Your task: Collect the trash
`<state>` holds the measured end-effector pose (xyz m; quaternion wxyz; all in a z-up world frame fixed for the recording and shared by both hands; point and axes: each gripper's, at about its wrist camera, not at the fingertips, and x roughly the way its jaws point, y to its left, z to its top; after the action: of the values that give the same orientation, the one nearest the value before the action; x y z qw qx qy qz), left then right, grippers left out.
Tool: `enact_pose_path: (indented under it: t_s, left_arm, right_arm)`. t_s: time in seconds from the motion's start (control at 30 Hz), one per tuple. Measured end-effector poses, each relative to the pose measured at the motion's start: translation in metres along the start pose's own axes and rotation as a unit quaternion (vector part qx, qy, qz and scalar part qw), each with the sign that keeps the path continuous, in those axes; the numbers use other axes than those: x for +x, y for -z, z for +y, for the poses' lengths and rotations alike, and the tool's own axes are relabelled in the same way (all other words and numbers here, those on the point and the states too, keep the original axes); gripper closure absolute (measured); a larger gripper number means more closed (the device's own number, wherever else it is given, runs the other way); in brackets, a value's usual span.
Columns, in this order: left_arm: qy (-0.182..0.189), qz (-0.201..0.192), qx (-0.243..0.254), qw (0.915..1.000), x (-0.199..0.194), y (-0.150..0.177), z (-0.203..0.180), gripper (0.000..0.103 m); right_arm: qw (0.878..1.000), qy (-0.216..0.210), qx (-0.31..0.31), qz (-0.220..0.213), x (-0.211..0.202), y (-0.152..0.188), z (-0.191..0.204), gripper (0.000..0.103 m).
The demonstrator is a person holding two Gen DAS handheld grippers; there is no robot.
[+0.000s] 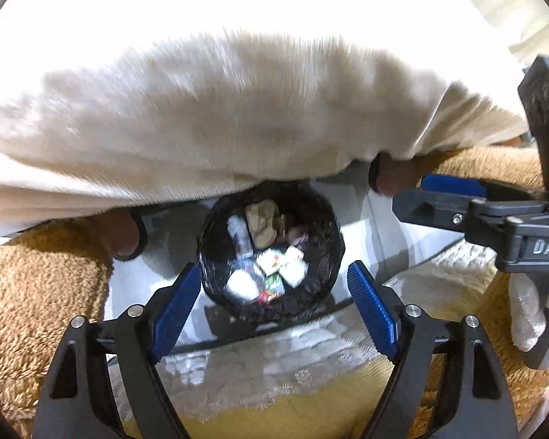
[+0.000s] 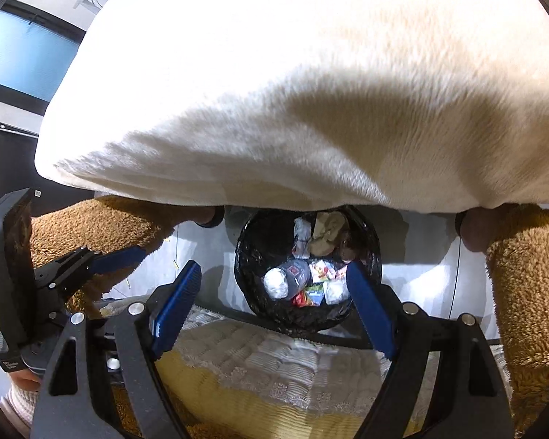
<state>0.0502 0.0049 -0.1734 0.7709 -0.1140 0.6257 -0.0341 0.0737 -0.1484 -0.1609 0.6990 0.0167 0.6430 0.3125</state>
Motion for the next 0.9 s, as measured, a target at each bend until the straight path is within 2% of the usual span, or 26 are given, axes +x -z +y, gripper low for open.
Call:
enact_pose_path:
  t_s: [0.3, 0.47, 0.6, 0.7, 0.9]
  left_arm:
    - [0.007, -0.112, -0.002, 0.9937, -0.049, -0.004, -0.002, 0.022]
    - [-0.001, -0.166, 0.016, 0.9861, -0.072, -0.002, -0.009, 0.022]
    - [-0.010, -0.220, 0.034, 0.9749, -0.092, -0.003, -0.020, 0.022]
    - [-0.012, -0.256, 0.046, 0.9654, -0.106, -0.001, -0.025, 0.022]
    - [-0.005, -0.302, 0.051, 0.9518, -0.127, 0.003, -0.024, 0.022]
  right_arm:
    - [0.995, 0.005, -0.035, -0.091, -0.042, 0.001, 0.013, 0.022]
    - [0.983, 0.019, -0.068, -0.168, -0.076, 0.001, 0.023, 0.022]
    - [0.970, 0.023, -0.085, -0.226, -0.100, 0.005, 0.028, 0.022]
    - [0.964, 0.027, -0.082, -0.253, -0.109, 0.004, 0.023, 0.022]
    - [0.948, 0.041, -0.098, -0.301, -0.125, 0.011, 0.020, 0.022]
